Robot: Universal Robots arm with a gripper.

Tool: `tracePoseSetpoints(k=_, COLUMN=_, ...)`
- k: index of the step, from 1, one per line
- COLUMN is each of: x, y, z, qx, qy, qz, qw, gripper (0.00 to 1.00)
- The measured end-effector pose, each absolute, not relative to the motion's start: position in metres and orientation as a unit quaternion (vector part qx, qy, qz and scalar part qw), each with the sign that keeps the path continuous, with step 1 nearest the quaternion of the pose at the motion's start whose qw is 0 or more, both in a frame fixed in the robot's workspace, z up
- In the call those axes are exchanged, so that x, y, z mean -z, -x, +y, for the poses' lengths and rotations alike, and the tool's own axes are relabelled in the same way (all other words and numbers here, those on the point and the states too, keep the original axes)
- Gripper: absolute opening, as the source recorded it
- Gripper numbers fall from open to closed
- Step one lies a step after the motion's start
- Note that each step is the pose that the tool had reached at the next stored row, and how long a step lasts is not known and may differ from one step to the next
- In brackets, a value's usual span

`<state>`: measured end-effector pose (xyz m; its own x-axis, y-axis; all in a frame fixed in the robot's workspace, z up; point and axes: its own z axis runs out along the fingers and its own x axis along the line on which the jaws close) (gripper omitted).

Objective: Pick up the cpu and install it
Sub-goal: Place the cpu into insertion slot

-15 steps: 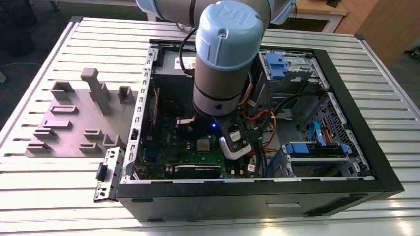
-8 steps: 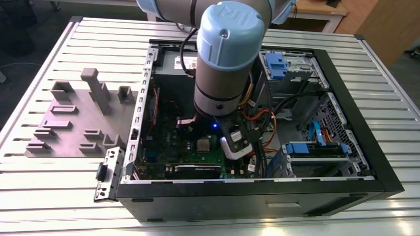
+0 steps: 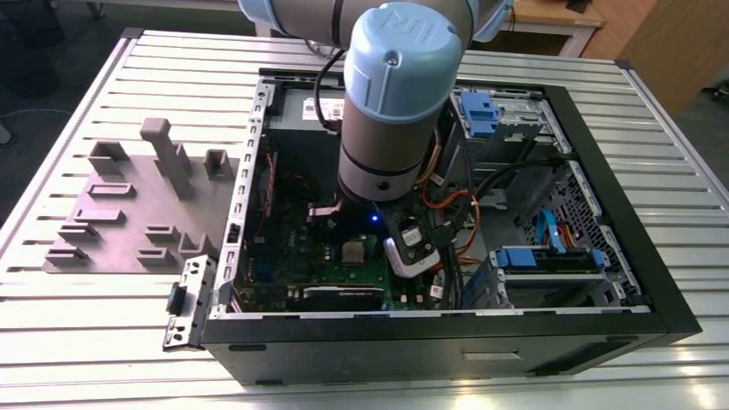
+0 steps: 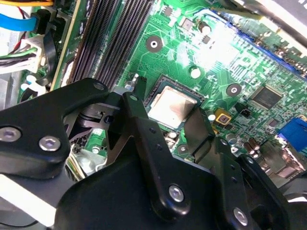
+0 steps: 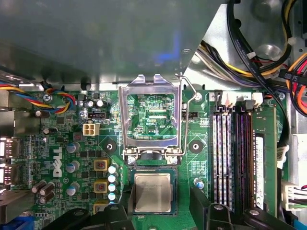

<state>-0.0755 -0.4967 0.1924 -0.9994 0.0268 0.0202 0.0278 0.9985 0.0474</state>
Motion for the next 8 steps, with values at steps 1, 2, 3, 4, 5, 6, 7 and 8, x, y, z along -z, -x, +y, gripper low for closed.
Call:
tracePoseSetpoints(k=1, x=-0.1924, y=0.0755, z=-0.4967, qx=0.024, qy=0.014, qz=-1.000, qw=0.010, gripper=0.59)
tracePoseSetpoints(k=2, x=-0.1924, y=0.0757, z=-0.4967, qx=0.024, qy=0.014, qz=-1.000, qw=0.010, gripper=0.59)
tracePoseSetpoints(k=3, x=-0.1923, y=0.0764, z=-0.4966, qx=0.024, qy=0.014, qz=-1.000, qw=0.010, gripper=0.59)
tracePoseSetpoints(k=4, x=-0.1923, y=0.0772, z=-0.4966, qx=0.024, qy=0.014, qz=-1.000, qw=0.010, gripper=0.59)
tracePoseSetpoints(k=5, x=-0.1923, y=0.0780, z=-0.4966, qx=0.024, qy=0.014, qz=-1.000, qw=0.010, gripper=0.59)
tracePoseSetpoints(k=6, x=-0.1923, y=0.0785, z=-0.4967, qx=0.024, qy=0.014, qz=-1.000, qw=0.010, gripper=0.59)
tracePoseSetpoints(k=7, x=-0.1924, y=0.0788, z=-0.4967, qx=0.024, qy=0.014, qz=-1.000, qw=0.010, gripper=0.59)
tracePoseSetpoints(k=8, x=-0.1924, y=0.0792, z=-0.4967, qx=0.024, qy=0.014, qz=-1.000, qw=0.010, gripper=0.59)
